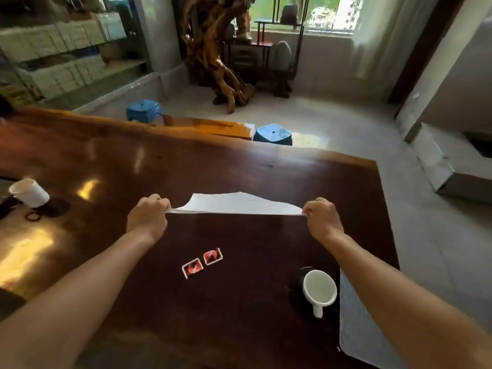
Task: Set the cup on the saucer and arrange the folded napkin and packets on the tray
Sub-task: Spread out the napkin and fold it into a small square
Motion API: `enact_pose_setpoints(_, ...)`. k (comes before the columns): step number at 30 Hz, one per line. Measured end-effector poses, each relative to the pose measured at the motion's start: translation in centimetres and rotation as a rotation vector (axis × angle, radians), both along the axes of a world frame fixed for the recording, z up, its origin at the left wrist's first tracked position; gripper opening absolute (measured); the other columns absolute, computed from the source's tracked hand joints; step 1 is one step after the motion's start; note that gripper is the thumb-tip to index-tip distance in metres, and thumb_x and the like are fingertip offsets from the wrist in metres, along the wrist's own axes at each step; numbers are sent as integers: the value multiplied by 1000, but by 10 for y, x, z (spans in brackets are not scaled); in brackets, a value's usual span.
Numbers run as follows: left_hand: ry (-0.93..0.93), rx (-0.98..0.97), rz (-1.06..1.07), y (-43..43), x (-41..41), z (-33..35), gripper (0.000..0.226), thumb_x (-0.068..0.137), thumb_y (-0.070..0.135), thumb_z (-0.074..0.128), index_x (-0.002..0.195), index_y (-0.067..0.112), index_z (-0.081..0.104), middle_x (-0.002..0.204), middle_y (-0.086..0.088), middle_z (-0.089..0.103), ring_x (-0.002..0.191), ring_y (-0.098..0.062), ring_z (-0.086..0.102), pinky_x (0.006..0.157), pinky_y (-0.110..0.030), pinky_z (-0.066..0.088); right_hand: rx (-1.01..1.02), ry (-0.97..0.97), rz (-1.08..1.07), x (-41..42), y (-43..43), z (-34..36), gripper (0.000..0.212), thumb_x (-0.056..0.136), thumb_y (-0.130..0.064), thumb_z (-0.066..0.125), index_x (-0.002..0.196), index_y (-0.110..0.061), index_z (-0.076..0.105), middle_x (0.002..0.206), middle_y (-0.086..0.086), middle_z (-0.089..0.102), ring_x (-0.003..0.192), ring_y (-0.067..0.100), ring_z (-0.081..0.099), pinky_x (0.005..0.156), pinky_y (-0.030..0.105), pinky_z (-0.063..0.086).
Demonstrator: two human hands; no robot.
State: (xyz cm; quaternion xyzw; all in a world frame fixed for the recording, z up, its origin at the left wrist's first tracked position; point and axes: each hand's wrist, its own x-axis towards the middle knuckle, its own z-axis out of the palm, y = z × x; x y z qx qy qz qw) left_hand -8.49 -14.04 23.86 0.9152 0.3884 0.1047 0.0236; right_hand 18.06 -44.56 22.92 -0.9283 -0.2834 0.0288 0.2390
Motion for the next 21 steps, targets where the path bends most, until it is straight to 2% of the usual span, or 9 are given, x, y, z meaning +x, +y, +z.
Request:
enact_pose_setpoints(6, 201, -189, 78, -47, -61, -87, 31, 91, 4, 50, 93, 22, 75, 97, -1, 62, 99, -26, 60, 75, -39, 54, -193, 186, 16, -53, -33, -89, 33, 87, 6, 47, 87, -15, 72, 93, 2, 58, 88, 25, 61, 71, 29, 43)
enact_pose_setpoints(8, 251, -232, 92, -56, -73, -104, 30, 92, 6, 51, 92, 25, 74, 96, 1, 63, 98, -24, 60, 72, -36, 52, -249, 240, 7, -64, -39, -105, 37, 84, 6, 42, 85, -18, 69, 93, -3, 57, 82, 20, 57, 69, 30, 44)
enact_pose_setpoints(11, 297, -307, 111, -59, -83, -123, 26, 93, 9, 53, 87, 27, 70, 96, 4, 62, 94, -20, 58, 73, -35, 52, -354, 274, 24, -74, -39, -116, 37, 84, 5, 43, 93, -19, 69, 92, -4, 57, 75, 19, 53, 60, 28, 38)
enact_pose_setpoints(16, 287, -427, 187, -48, -81, -138, 23, 92, 13, 55, 75, 25, 65, 88, 3, 65, 81, -19, 59, 64, -33, 49, -421, 303, 15, -65, -31, -124, 36, 87, 3, 41, 97, -18, 69, 98, 1, 63, 82, 23, 59, 65, 32, 44)
enact_pose_setpoints(21, 230, -496, 211, -15, -63, -144, 15, 94, 22, 57, 83, 25, 66, 91, 1, 66, 84, -23, 61, 68, -36, 52, -403, 314, -34, -32, -7, -125, 29, 87, -1, 46, 82, -19, 68, 91, 6, 66, 81, 28, 63, 69, 36, 52)
